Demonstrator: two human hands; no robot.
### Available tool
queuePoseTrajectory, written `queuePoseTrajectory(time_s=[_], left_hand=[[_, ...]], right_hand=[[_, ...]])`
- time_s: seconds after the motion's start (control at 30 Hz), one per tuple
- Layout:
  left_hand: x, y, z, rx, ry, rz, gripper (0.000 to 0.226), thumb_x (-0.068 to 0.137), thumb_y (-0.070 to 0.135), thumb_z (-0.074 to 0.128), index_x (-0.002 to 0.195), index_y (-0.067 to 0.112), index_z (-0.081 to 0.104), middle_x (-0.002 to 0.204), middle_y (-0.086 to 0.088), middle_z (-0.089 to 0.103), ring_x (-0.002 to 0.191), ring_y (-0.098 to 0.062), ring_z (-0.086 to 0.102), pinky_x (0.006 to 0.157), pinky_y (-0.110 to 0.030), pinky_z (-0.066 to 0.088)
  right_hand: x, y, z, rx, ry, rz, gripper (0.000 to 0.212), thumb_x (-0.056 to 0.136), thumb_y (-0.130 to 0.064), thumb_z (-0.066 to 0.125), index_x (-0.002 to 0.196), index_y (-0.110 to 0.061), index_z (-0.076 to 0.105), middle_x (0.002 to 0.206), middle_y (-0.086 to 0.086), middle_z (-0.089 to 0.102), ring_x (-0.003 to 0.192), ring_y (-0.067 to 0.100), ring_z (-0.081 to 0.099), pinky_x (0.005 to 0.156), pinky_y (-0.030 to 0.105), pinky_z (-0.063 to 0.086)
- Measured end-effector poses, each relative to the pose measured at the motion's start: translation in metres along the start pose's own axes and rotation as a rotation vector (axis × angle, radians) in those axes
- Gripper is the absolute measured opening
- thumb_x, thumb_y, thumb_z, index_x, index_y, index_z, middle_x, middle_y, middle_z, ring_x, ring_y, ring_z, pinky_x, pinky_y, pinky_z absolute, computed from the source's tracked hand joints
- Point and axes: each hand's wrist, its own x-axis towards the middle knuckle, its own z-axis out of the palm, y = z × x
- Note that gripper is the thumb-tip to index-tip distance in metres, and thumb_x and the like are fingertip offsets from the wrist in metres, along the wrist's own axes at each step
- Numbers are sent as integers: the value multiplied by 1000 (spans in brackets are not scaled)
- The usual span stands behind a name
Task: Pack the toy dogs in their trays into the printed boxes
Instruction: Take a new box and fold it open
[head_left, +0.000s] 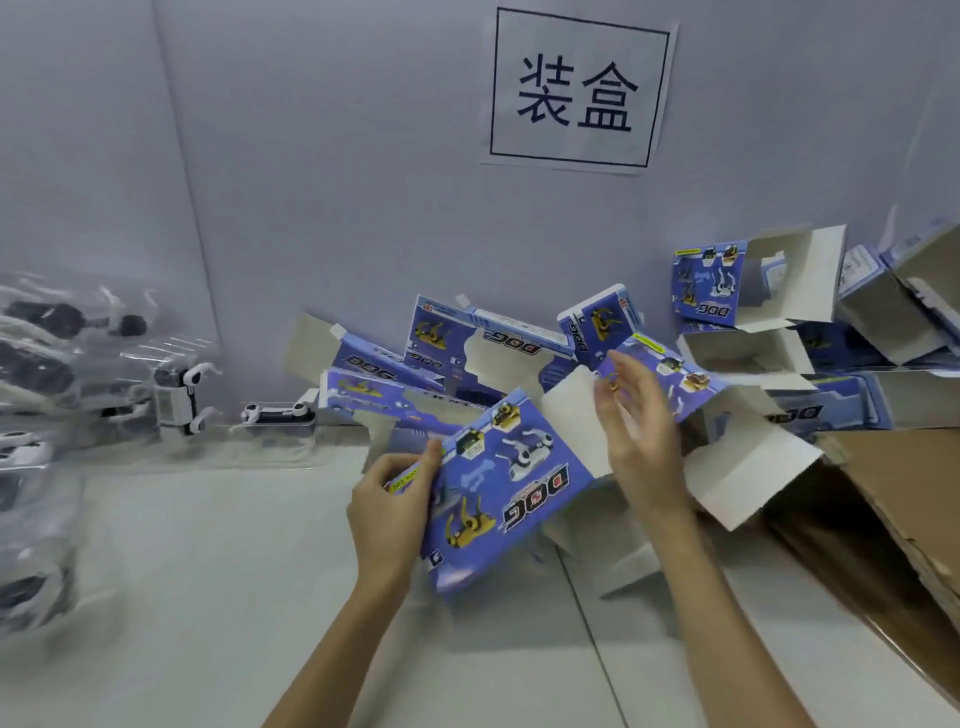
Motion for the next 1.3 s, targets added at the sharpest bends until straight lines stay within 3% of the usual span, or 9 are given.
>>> queuePoseTrajectory(time_s=[0.13, 0.27, 0.37, 0.47, 0.63, 0.83, 1.07, 1.17, 1.3], left_hand=[[6, -6, -8, 102, 21, 19, 29, 94, 51, 72, 78, 26, 75, 81, 8, 75, 84, -19, 73, 76, -40, 55], [3, -3, -13, 440, -10, 445, 31, 97, 54, 62, 98, 28, 80, 99, 12, 72, 98, -23, 64, 80, -29, 42], [-5, 6, -12, 570, -453, 429, 90, 71, 98, 45, 139, 42, 63, 139, 14, 57, 127, -17, 51, 108, -39, 41], [-8, 4, -9, 758, -635, 452, 108, 60, 102, 49, 156, 56, 29, 154, 15, 35, 141, -12, 32, 118, -44, 29], [6, 15, -20, -14, -588, 98, 68, 69, 62, 86, 131, 59, 59, 126, 17, 68, 114, -8, 68, 88, -28, 58], [7, 15, -23, -475, -618, -265, 53, 81, 57, 81, 119, 21, 78, 119, -12, 77, 100, -28, 77, 77, -39, 64], [13, 14, -27, -189, -365, 176, 67, 97, 53, 64, 153, 60, 27, 127, 6, 70, 113, -9, 70, 82, -24, 59], [7, 21, -23, -159, -372, 250, 77, 85, 62, 71, 148, 68, 27, 133, 27, 60, 121, -2, 64, 87, -22, 58], [5, 17, -21, -204, -486, 217, 83, 83, 58, 70, 155, 57, 30, 142, 19, 61, 125, -11, 65, 101, -41, 58]], right_hand=[[-18, 19, 26, -229, 85, -98, 36, 101, -21, 67, 136, -15, 64, 143, 5, 58, 136, 18, 52, 113, 35, 42], [-23, 19, 38, -199, 135, 18, 14, 104, -18, 62, 111, -14, 73, 111, -2, 73, 106, 14, 65, 87, 35, 56], [-22, 16, 43, -217, 164, -10, 13, 104, -20, 62, 101, -12, 73, 99, -2, 68, 97, 18, 62, 85, 32, 52], [-20, 14, 41, -68, 142, -67, 21, 106, -30, 56, 123, -23, 65, 130, -2, 61, 125, 11, 57, 98, 16, 45], [-19, 21, 34, 435, 152, 124, 63, 104, -33, 59, 160, -33, 30, 162, 1, 40, 142, 1, 48, 110, 21, 47], [-39, 23, 57, 570, -527, 456, 64, 85, -62, 77, 143, -51, 52, 144, -10, 64, 137, 12, 58, 115, 43, 46], [-52, 24, 61, 232, -484, 260, 78, 86, -44, 84, 150, -33, 42, 128, -22, 68, 119, 2, 65, 96, 21, 54], [-58, 22, 62, 129, -571, 223, 110, 79, -59, 84, 162, -48, 13, 151, -27, 50, 134, -9, 50, 115, 25, 45], [-58, 5, 72, 240, -317, 125, 78, 84, -60, 72, 138, -80, 19, 147, -44, 40, 133, -23, 40, 101, 5, 43]])
